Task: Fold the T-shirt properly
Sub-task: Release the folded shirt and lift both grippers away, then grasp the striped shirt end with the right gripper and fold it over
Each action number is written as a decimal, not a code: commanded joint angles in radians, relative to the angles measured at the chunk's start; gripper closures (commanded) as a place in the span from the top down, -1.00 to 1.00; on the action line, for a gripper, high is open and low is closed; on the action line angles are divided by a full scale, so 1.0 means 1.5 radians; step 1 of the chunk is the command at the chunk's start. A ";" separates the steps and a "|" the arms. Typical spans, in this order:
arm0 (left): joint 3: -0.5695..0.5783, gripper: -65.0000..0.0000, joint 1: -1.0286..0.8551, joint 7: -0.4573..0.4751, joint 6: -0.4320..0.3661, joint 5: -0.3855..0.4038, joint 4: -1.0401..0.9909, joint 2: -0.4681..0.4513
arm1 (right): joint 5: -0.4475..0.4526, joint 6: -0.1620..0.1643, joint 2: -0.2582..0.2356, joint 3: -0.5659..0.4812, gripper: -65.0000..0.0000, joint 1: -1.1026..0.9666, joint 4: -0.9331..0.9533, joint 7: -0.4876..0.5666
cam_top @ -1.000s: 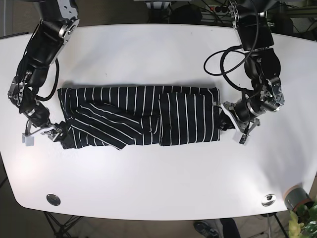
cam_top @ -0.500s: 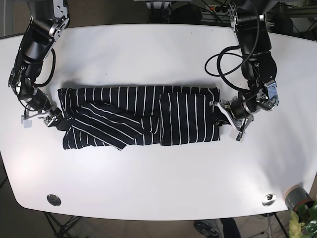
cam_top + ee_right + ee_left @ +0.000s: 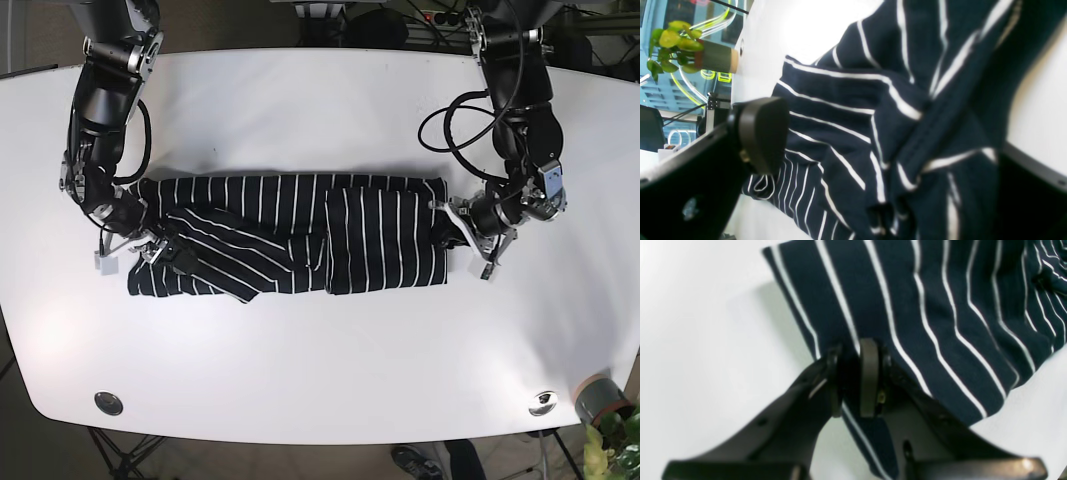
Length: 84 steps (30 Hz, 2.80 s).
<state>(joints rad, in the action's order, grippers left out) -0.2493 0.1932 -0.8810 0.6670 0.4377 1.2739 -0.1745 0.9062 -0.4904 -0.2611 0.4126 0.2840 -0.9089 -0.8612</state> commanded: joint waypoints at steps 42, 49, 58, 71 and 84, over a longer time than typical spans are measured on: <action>0.005 -0.79 0.012 0.013 -0.026 0.014 -0.048 0.012 | -0.117 0.189 0.045 -0.123 -0.93 -0.095 -0.553 -0.066; 0.051 -0.79 0.010 0.011 -0.037 0.017 -0.044 0.013 | -0.117 0.213 0.113 -0.191 -0.93 -0.110 -0.591 -0.066; 0.053 -0.79 0.008 0.011 -0.037 0.017 -0.047 0.034 | -0.240 0.213 0.197 -0.301 -0.93 -0.115 -0.600 -0.044; 0.054 -0.79 0.008 0.011 -0.034 0.017 -0.047 0.035 | -0.446 0.213 0.265 -0.450 -0.93 -0.102 -0.495 0.116; 0.054 -0.79 0.008 0.011 -0.033 0.017 -0.047 0.035 | -0.513 0.213 0.265 -0.470 -0.92 -0.050 -0.307 0.224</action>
<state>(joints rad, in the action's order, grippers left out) -0.1688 0.1905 -0.8627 0.6144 0.4675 1.1934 -0.1169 0.1303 -0.1642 0.1246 -0.2920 0.1772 -1.3571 -0.5552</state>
